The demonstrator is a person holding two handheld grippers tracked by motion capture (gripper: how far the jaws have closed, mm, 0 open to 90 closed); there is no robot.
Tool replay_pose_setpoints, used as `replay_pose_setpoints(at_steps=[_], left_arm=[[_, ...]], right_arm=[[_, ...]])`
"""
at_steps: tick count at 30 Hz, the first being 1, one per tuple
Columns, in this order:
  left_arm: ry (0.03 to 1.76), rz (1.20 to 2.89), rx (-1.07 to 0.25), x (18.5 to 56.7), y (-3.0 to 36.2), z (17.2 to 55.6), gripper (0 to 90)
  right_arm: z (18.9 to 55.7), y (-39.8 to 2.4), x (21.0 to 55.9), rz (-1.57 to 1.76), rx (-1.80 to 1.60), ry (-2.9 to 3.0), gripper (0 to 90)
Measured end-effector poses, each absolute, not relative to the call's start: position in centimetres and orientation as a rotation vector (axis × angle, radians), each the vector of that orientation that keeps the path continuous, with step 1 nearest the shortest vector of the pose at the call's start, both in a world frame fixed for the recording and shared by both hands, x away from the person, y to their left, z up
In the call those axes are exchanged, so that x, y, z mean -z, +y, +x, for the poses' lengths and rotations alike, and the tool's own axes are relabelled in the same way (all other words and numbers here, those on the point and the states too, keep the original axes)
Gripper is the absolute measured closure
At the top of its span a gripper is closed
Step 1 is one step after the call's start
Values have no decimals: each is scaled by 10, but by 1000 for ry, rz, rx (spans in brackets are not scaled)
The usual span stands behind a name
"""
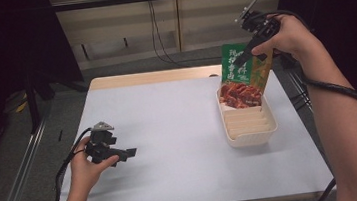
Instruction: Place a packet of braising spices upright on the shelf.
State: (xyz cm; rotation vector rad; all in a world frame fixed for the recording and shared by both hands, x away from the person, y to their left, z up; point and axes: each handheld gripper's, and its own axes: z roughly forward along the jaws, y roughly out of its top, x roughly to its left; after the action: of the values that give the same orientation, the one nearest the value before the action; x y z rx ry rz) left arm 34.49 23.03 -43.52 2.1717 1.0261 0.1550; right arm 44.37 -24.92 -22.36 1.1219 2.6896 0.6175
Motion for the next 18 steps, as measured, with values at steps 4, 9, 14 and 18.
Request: replay_pose_setpoints(at_steps=[4,9,14,18], left_arm=[[1023,2178,-154,435,231,345,42],[1029,2177,-147,435,230,344,41],[1030,2175,-150,434,231,344,39],[1023,2182,-151,435,230,344,38]], right_arm=[[444,-243,230,1107,-617,2707,269],[443,-237,240,1098,-621,2724,255],[441,-227,254,1054,-625,2752,251],[439,-218,262,1019,-628,2777,246]])
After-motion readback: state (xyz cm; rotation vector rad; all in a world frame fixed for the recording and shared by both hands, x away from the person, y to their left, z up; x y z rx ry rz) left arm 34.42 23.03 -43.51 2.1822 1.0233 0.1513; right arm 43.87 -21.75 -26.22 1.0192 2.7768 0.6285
